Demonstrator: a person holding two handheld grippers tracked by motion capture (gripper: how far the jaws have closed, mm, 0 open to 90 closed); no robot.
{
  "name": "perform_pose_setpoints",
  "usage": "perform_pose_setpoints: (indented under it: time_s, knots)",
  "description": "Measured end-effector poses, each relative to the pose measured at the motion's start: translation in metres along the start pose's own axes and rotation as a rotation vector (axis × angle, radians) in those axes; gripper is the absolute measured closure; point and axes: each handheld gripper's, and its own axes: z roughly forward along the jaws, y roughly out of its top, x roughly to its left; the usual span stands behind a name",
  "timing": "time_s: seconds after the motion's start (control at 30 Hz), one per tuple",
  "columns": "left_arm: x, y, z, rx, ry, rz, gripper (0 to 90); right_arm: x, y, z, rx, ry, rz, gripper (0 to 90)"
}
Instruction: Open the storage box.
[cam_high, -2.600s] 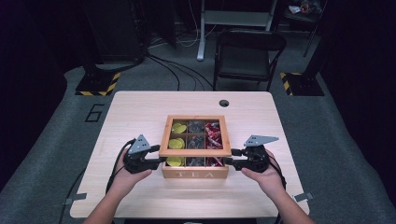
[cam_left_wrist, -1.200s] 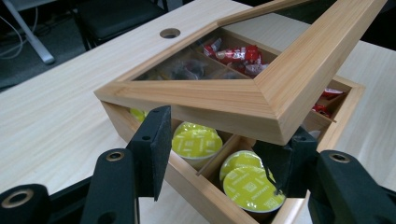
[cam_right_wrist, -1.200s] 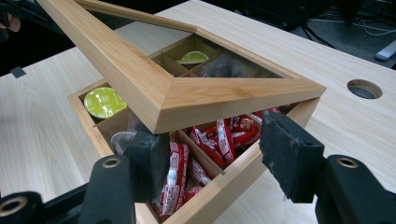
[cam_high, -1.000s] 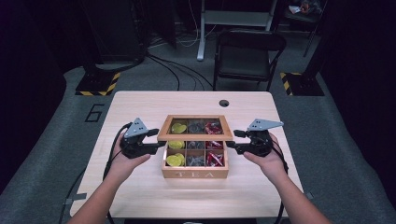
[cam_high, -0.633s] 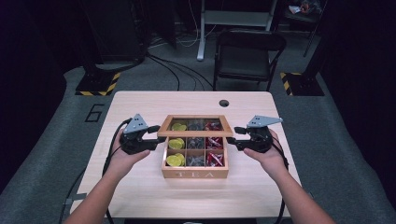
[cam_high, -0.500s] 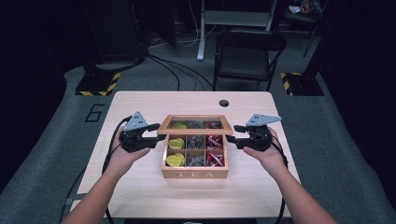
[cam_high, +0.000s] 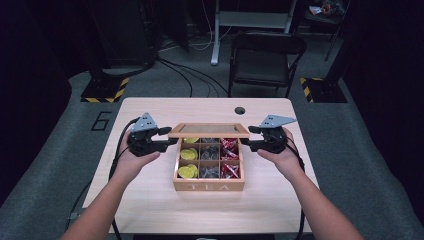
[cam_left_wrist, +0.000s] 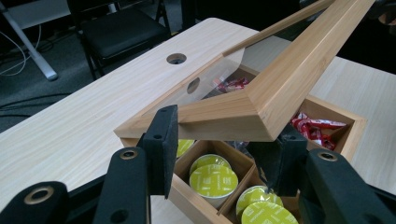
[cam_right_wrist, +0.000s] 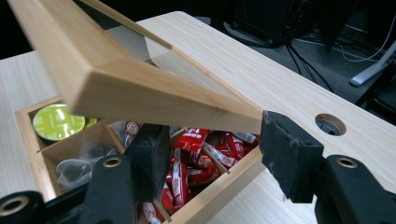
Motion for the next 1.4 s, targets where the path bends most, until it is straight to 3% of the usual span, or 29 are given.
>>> perform_pose_setpoints:
  time_s: [0.2,0.67,0.87,1.07,1.4]
  knots:
    - [0.004,0.006,0.0,0.01,-0.004,-0.005,53.0,-0.006,0.004,0.005,-0.013,0.014,0.024,43.7]
    - [0.017,0.02,0.003,-0.005,-0.018,-0.031,53.6,-0.014,0.016,0.012,-0.031,0.018,0.002,53.6]
    - [0.022,0.016,0.009,0.004,0.0,-0.041,50.6,-0.019,0.02,0.012,-0.026,0.026,-0.01,54.6]
    - [0.028,0.012,0.017,0.009,0.014,-0.039,50.8,-0.023,0.023,0.014,-0.041,0.021,0.028,55.2]
    - [0.041,0.007,0.038,0.019,0.035,-0.074,51.6,-0.028,0.03,0.016,-0.047,0.019,0.034,56.1]
